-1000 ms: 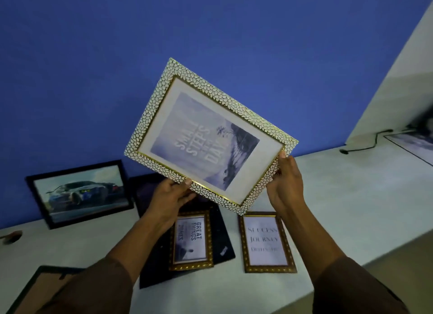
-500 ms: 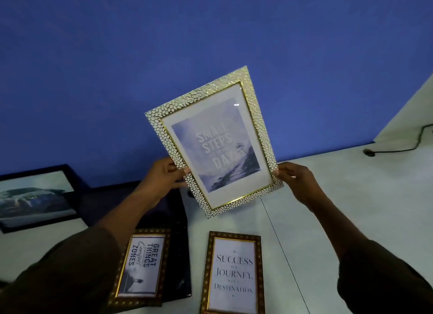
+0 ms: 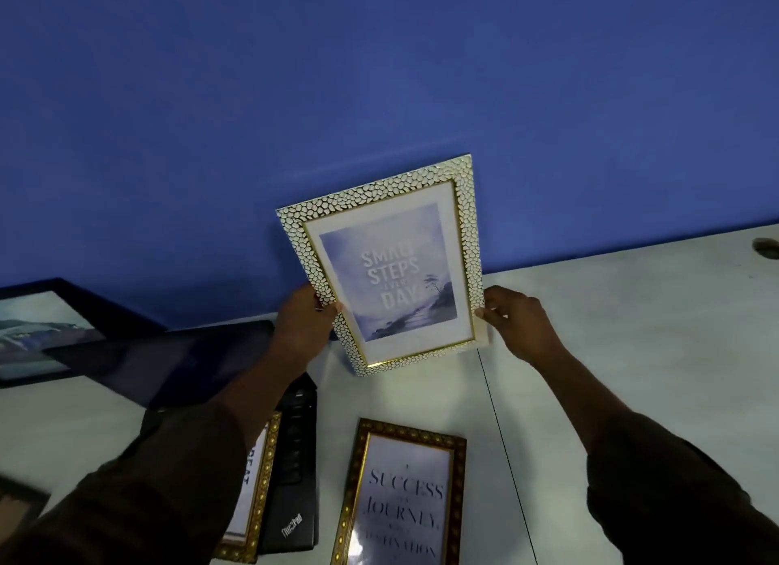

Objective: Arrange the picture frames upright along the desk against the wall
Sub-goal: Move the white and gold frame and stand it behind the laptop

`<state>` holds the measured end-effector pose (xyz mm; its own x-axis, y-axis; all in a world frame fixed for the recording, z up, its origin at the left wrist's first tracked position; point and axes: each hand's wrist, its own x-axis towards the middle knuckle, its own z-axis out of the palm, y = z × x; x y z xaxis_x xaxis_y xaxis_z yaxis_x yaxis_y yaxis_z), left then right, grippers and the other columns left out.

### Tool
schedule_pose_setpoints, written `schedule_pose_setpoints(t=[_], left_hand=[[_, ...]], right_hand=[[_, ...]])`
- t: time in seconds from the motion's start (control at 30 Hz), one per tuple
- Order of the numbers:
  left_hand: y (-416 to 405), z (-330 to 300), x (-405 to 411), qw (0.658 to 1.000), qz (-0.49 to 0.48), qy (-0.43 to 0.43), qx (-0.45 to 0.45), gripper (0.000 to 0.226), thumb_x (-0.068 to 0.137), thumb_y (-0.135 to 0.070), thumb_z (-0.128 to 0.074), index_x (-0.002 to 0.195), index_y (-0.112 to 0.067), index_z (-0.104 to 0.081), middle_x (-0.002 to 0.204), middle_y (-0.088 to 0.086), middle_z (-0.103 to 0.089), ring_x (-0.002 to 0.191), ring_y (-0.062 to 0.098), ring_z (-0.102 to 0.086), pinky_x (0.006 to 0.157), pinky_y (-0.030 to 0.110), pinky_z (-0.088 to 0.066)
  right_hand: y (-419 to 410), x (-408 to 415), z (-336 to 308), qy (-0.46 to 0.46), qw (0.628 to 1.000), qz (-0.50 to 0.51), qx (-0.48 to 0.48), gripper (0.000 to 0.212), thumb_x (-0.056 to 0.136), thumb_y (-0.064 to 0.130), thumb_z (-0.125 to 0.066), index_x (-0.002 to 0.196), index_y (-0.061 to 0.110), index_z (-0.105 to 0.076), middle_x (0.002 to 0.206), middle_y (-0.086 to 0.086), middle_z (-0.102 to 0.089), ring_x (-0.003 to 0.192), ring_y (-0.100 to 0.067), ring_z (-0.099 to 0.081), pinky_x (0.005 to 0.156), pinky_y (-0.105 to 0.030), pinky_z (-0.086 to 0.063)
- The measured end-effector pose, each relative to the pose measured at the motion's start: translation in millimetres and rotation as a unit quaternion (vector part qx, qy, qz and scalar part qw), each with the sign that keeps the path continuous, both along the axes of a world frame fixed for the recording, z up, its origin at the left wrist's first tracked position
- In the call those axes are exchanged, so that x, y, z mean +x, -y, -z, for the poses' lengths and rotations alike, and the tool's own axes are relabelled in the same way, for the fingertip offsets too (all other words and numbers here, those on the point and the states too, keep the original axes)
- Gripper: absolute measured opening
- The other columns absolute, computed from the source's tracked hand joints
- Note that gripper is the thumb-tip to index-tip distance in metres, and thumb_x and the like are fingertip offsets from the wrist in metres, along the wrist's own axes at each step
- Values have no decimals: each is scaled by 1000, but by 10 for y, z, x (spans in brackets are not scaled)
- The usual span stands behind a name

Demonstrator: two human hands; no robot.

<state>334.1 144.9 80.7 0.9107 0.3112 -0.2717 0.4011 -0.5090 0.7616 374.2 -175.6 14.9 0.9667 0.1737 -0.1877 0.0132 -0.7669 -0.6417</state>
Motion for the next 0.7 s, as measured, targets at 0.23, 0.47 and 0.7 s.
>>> schedule_pose_setpoints(t=[0.23,0.47,0.7], left_hand=[[30,223,191,998,-28,-17,54,22,94,-14,-60,114,-11,-66,117,12,-71,108,31,-65,89,37,-51],[52,272,353,999,-30,-8,37,28,96,-10,-57,124,-10,-62,122,12,-69,110,30,-66,77,28,-49],[121,259,373,998,-48,-28,30,29,95,-13,-57,124,-12,-60,119,11,-69,107,31,-65,85,33,-48]], right_hand=[[-93,218,264,-16,1000,15,-3,22,96,29,-65,109,13,-69,108,-7,-78,94,-30,-72,85,-41,-57],[-83,300,367,-24,1000,11,15,23,94,28,-68,107,10,-71,108,-8,-78,90,-29,-74,84,-36,-56],[-114,253,354,-46,997,57,31,30,93,34,-69,116,14,-68,113,-5,-77,99,-26,-74,91,-37,-55]])
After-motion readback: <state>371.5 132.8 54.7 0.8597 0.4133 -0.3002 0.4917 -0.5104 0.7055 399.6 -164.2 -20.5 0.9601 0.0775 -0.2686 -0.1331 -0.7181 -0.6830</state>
